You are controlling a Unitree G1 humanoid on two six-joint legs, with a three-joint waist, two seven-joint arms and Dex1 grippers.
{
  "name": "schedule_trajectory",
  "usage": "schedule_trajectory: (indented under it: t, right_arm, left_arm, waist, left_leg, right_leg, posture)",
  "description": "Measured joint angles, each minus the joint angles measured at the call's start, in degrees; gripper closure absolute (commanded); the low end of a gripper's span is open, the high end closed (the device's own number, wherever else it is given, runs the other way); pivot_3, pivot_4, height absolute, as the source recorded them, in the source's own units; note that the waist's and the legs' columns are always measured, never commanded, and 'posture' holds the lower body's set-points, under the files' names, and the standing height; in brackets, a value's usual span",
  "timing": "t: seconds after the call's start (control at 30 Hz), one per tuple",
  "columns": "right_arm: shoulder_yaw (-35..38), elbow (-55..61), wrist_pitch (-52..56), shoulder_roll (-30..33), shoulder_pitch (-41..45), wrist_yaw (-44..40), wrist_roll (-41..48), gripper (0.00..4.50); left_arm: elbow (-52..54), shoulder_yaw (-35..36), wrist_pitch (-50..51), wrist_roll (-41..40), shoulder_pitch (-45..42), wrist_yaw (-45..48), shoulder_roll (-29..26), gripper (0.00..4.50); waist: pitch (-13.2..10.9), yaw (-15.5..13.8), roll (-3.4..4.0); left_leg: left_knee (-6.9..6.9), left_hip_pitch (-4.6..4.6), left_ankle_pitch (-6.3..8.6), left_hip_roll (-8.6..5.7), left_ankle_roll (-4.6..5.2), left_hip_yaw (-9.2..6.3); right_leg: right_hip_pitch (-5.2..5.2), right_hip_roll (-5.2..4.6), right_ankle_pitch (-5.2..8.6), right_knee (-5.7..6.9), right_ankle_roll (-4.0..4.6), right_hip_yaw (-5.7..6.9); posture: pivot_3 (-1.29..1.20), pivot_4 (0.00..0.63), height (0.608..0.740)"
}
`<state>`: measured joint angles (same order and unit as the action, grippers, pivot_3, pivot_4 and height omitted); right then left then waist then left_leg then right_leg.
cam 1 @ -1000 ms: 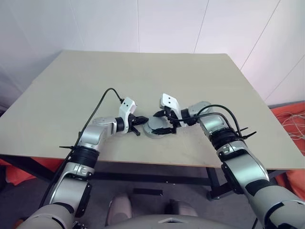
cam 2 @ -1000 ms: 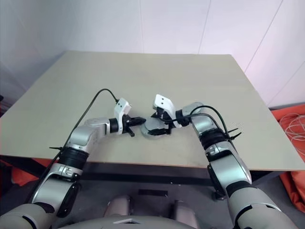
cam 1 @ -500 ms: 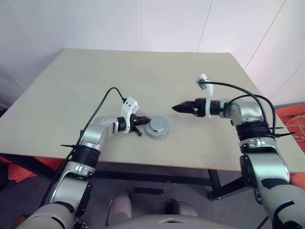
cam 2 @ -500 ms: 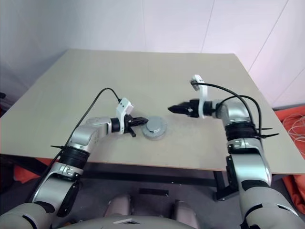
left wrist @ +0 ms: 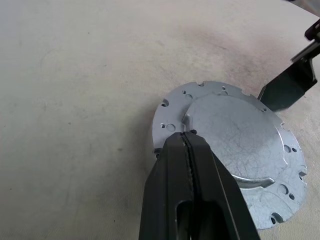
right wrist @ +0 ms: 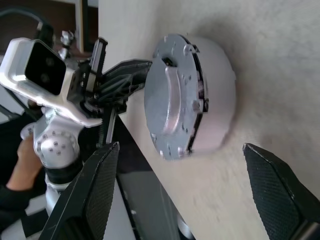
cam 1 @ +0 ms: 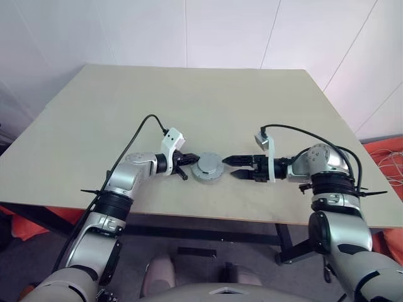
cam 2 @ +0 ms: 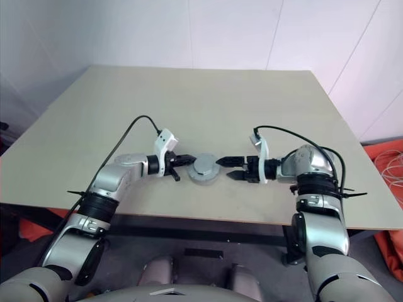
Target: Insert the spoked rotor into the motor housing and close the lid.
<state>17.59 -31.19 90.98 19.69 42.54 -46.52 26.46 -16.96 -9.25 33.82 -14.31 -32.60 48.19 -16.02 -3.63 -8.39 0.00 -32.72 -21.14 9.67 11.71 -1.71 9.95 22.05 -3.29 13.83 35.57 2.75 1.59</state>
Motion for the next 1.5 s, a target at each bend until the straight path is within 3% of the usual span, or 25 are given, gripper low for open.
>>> schedule_trajectory:
  t: [0.33,0.43,0.7,0.73,1.13,1.27,1.37,1.5]
  right_arm:
    - [7.7,-0.5,0.8,-5.2,0.1,8.4,0.6,0.02]
    - [9.2,-0.6,0.8,-5.9,0.0,10.0,0.7,0.62]
    - [12.1,-1.4,0.4,-5.6,-0.5,11.7,1.8,3.28]
    - [12.2,-1.4,0.4,-5.6,-0.6,11.8,1.9,3.38]
    - [13.5,1.6,0.5,-7.3,-2.7,12.8,3.4,3.38]
    - [14.6,2.8,0.8,-8.3,-3.3,13.1,3.8,3.38]
    - [15.8,3.5,1.0,-9.7,-3.3,13.1,5.6,3.38]
    - [17.4,5.2,1.3,-9.9,-3.3,13.1,7.6,3.38]
  left_arm:
    - [0.1,-0.1,0.4,0.0,0.0,0.3,-0.4,4.5]
    - [0.1,-0.1,0.4,0.0,0.0,0.3,-0.4,4.5]
    - [0.2,-0.1,0.7,0.2,0.0,0.2,-0.9,4.5]
    - [0.2,-0.1,0.7,0.2,0.1,0.2,-1.0,4.5]
    - [0.2,2.0,2.0,-0.9,0.5,-0.5,0.0,4.5]
    - [-0.1,7.8,3.5,-5.1,1.8,-3.4,3.8,4.5]
    - [1.8,16.6,2.0,-12.6,2.3,-6.6,8.9,4.5]
    - [4.0,25.1,5.2,-18.6,2.3,-13.2,7.6,4.5]
  waist:
    - [0.0,-0.3,0.04]
    - [0.0,-0.3,0.04]
    - [0.0,-0.3,0.05]
    - [0.0,-0.3,0.06]
    - [0.0,-0.3,0.06]
    - [0.0,-0.3,0.08]
    - [0.0,-0.3,0.08]
    - [0.0,-0.3,0.09]
  left_leg:
    - [0.1,0.11,-0.09,0.01,-0.17,0.0]
    - [0.22,0.14,-0.17,0.0,-0.29,0.0]
    - [0.38,0.08,-0.19,-0.03,-0.32,0.0]
    - [0.39,0.09,-0.19,-0.03,-0.32,0.01]
    - [0.38,0.08,-0.2,-0.02,-0.33,0.03]
    - [0.37,-0.1,-0.22,0.0,-0.36,0.03]
    - [0.35,-0.26,-0.22,-0.01,-0.36,0.05]
    - [0.37,-0.27,-0.22,0.01,-0.36,0.04]
  right_leg:
    - [0.0,0.0,0.0,0.06,-0.02,-0.01]
    - [0.02,0.0,0.01,0.06,-0.03,-0.01]
    - [0.09,0.0,0.01,-0.01,-0.03,0.0]
    - [0.09,0.0,0.01,-0.01,-0.03,0.0]
    - [0.1,0.0,0.01,-0.01,-0.03,0.0]
    - [0.27,0.02,0.0,0.03,-0.03,0.01]
    - [0.37,0.02,-0.01,0.02,-0.01,0.04]
    - [0.4,0.07,0.0,0.02,-0.01,0.04]
  posture:
    - [0.0,0.0,0.74]
    - [0.0,0.0,0.74]
    - [0.0,0.0,0.74]
    - [0.0,0.0,0.74]
    - [0.0,0.0,0.74]
    - [0.0,0.0,0.74]
    - [0.0,0.0,0.74]
    - [0.0,0.0,0.74]
